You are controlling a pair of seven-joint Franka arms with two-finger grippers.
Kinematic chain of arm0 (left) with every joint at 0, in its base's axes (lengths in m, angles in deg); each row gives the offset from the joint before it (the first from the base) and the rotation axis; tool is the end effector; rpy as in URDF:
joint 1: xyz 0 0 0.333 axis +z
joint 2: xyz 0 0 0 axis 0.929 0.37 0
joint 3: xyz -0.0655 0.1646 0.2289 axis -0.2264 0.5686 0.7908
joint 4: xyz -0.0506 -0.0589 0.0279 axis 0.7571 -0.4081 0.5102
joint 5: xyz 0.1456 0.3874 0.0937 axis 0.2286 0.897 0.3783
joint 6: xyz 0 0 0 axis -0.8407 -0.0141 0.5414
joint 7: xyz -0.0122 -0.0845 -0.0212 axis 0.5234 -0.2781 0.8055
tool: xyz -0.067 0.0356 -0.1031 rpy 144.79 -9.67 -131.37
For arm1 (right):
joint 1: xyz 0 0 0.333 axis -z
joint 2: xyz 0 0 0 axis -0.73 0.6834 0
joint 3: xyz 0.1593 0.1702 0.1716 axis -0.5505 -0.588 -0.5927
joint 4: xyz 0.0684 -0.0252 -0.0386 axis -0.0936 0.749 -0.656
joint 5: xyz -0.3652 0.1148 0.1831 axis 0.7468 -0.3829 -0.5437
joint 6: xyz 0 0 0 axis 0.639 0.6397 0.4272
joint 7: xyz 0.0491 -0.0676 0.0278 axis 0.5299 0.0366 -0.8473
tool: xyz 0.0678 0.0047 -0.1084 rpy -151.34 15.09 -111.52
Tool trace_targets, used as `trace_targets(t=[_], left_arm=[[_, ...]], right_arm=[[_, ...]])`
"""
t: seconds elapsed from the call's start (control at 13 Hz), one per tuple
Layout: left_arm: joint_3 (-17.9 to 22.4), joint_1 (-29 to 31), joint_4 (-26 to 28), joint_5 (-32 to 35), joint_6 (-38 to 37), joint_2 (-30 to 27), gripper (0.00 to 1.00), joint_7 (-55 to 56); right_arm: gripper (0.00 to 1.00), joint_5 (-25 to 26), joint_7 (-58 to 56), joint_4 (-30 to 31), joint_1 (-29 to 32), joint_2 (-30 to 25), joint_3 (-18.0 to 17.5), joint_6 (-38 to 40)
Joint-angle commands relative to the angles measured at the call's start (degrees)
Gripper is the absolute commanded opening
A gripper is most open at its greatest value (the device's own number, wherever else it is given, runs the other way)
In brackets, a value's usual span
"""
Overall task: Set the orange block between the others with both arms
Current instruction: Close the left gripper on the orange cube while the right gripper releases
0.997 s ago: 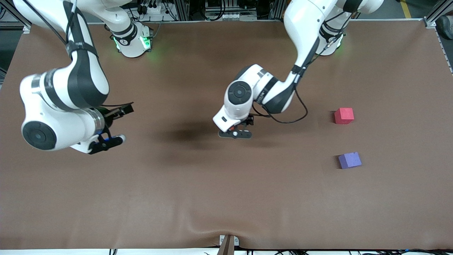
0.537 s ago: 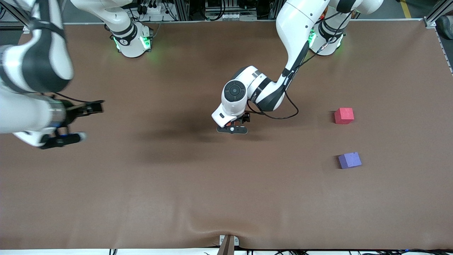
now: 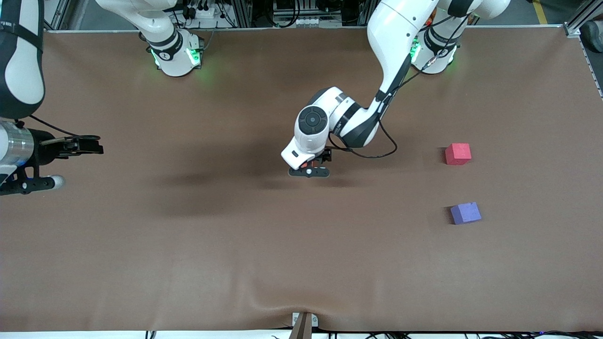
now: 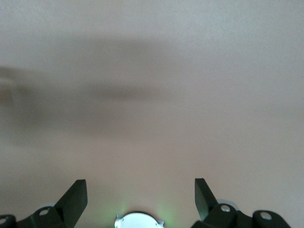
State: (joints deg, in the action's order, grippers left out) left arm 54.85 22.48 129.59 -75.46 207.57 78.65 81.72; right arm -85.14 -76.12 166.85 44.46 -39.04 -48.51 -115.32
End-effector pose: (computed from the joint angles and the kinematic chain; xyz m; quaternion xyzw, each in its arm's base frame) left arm 0.4766 -0.5238 0.1644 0.9984 -0.0166 -0.0492 0.0242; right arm 0.6242 -0.0261 0.4595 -0.9879 -0.0573 0.1407 0.0314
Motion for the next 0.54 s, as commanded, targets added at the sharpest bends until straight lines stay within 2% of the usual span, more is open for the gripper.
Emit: trace_targets(t=[0.0, 0.46], left_arm=[[0.6, -1.3, 0.2, -0.9, 0.9, 0.3, 1.00, 1.4], [0.6, -1.8, 0.2, -0.8, 6.4, 4.4, 1.00, 1.0]], right_arm=[[1.00, 0.6, -0.5, 14.3, 0.4, -10.1, -0.8, -7.6], [1.00, 2.2, -0.6, 12.3, 1.3, -9.7, -0.8, -7.6]])
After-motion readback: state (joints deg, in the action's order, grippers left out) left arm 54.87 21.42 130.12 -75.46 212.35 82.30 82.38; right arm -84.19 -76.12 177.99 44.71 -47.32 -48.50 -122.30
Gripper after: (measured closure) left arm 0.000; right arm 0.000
